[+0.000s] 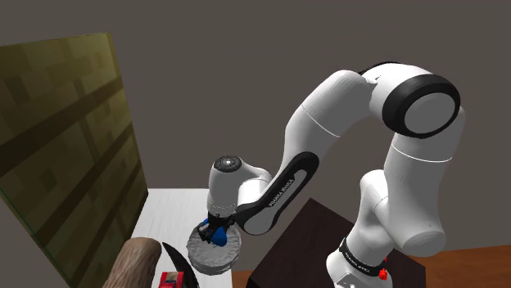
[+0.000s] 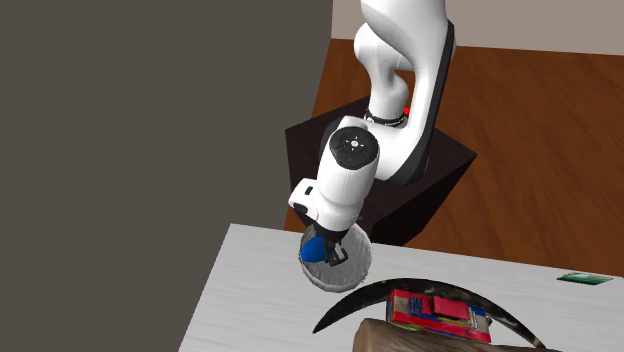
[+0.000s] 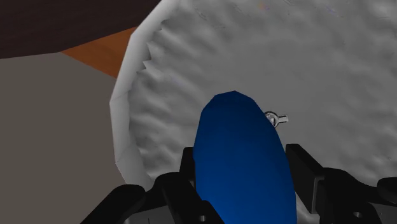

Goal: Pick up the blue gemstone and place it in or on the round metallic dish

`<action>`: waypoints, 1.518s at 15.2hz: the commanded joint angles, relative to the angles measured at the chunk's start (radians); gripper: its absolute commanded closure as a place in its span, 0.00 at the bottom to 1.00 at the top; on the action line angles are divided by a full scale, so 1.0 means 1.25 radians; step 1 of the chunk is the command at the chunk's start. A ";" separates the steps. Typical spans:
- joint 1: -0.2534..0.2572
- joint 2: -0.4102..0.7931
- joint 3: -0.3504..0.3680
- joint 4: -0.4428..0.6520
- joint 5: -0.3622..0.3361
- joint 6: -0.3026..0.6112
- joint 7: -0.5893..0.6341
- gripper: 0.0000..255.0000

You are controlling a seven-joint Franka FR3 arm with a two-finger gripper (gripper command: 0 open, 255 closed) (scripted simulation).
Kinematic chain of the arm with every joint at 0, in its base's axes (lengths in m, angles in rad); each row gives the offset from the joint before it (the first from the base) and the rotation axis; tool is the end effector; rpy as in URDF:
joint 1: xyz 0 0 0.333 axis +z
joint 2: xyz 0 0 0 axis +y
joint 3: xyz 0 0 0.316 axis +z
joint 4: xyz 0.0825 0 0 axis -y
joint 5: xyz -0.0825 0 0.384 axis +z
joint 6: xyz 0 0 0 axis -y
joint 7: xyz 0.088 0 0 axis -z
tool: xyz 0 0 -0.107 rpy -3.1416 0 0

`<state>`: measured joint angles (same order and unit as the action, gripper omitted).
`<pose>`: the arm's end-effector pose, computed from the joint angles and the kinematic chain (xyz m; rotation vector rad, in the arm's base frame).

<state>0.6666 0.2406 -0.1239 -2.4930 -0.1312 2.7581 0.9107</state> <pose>0.4043 0.2474 0.1963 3.0733 -0.3752 0.1108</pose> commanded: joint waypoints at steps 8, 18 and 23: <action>0.000 -0.021 0.000 -0.003 0.000 -0.021 -0.002 1.00; 0.003 -0.131 -0.001 -0.002 -0.001 -0.132 -0.008 1.00; 0.004 -0.181 -0.001 0.006 -0.001 -0.189 -0.012 1.00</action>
<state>0.6711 0.0302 -0.1245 -2.4880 -0.1327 2.5395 0.8982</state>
